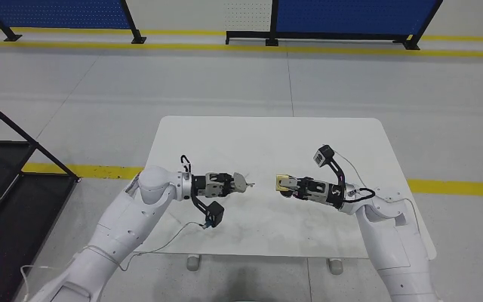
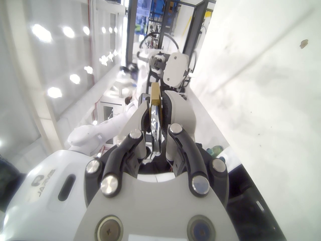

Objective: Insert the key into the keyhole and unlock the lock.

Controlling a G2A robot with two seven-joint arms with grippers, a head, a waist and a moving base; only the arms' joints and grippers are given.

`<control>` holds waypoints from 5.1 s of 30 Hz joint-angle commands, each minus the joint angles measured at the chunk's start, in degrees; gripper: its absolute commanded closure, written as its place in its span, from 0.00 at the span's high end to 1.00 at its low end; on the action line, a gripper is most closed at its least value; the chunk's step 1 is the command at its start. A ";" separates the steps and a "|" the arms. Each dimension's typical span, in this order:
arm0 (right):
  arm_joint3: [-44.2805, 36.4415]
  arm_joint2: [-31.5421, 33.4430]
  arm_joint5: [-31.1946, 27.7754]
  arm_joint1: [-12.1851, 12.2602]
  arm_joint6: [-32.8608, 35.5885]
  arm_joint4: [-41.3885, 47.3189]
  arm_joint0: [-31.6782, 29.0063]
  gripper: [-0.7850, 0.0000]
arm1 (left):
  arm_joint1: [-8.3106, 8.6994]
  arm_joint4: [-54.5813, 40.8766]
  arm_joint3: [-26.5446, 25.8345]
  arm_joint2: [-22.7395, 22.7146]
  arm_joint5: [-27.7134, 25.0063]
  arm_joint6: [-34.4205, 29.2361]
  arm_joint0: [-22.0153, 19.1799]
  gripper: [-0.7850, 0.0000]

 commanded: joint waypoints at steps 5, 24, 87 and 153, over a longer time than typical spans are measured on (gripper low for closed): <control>0.00 0.00 0.00 0.00 0.00 0.00 0.00 0.00 | -0.06 -0.05 0.49 0.25 0.16 0.05 -0.46 0.00; 0.00 0.00 0.00 0.00 0.00 0.00 0.00 0.00 | -0.10 7.38 3.49 1.85 33.33 6.23 -3.26 0.00; 2.63 -5.41 -7.79 1.78 -6.45 -1.93 0.13 0.00 | -2.31 2.66 10.80 10.52 40.12 6.79 -9.11 0.00; 2.63 -5.41 -7.79 1.78 -6.45 -1.93 0.13 0.00 | -5.90 -3.31 19.94 17.04 42.22 9.25 -15.36 0.00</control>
